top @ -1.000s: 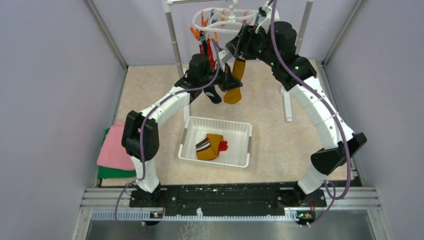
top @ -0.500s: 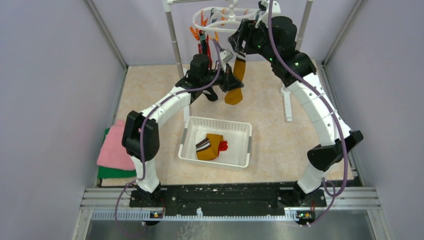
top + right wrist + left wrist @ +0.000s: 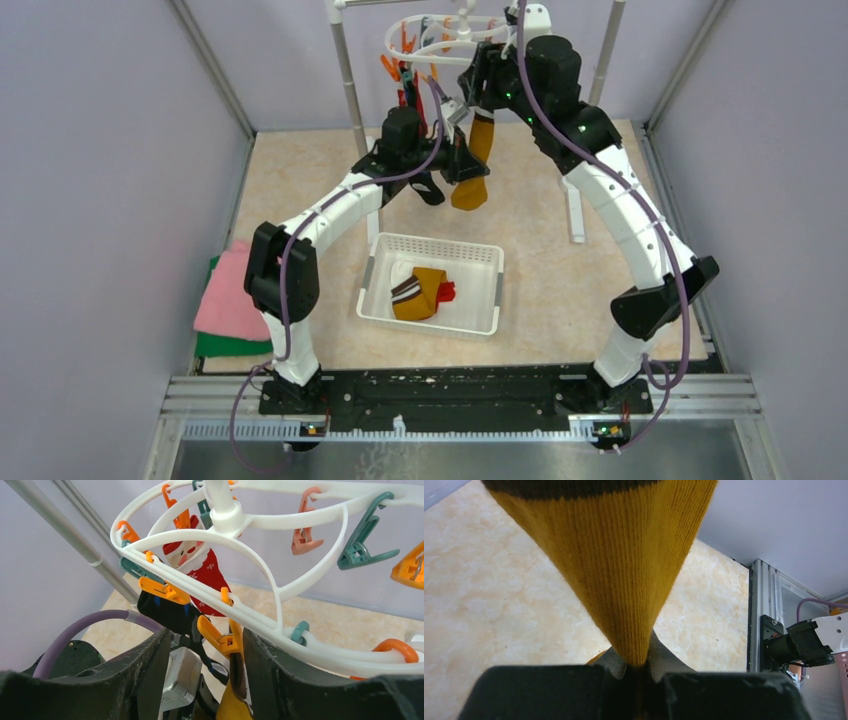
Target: Remove the socks clipped to the hanger
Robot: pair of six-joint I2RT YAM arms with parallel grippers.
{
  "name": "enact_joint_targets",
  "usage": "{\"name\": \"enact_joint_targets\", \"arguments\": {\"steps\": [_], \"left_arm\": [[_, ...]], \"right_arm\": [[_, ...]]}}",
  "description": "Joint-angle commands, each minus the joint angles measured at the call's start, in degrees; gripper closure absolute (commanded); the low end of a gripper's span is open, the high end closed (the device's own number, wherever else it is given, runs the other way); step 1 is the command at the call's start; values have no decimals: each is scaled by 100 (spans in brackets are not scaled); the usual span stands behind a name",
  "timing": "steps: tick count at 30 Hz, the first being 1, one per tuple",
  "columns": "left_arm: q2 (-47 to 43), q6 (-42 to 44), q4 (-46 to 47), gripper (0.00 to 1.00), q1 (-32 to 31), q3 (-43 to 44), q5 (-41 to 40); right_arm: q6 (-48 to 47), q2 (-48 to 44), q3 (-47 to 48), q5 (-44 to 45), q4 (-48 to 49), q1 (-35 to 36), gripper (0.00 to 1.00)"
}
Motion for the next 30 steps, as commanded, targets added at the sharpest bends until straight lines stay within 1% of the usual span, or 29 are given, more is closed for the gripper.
{"name": "enact_joint_targets", "arguments": {"steps": [1,7,10,13,14,18,19,21,23,26,30], "left_arm": [[-381,-99,92,100,-41,260,132],[-403,-78,30,100,-53,300,139],[-412,-82,13,100,-61,303,144],[-441,-82,-12,100,-72,306,136],[-447,-82,-28,100,-72,309,130],[-481,-35,-104,100,-78,302,113],[-490,-18,-117,100,-79,289,115],[-514,-8,-141,100,-75,282,101],[-547,9,-186,100,-72,263,99],[-651,127,-340,100,-64,215,56],[-984,673,-1152,100,-15,-85,79]], "right_arm": [[-258,95,108,177,359,98,46],[-349,175,71,206,410,108,44],[-375,199,54,191,530,108,46],[-356,201,30,209,650,106,59],[-338,192,10,229,720,104,62],[-324,186,-40,244,878,112,63],[-320,199,-33,219,905,112,68],[-307,198,-33,223,929,109,81],[-268,181,-51,211,935,109,90],[-223,140,-81,261,908,95,96],[-25,-21,-218,139,878,-63,100]]}}
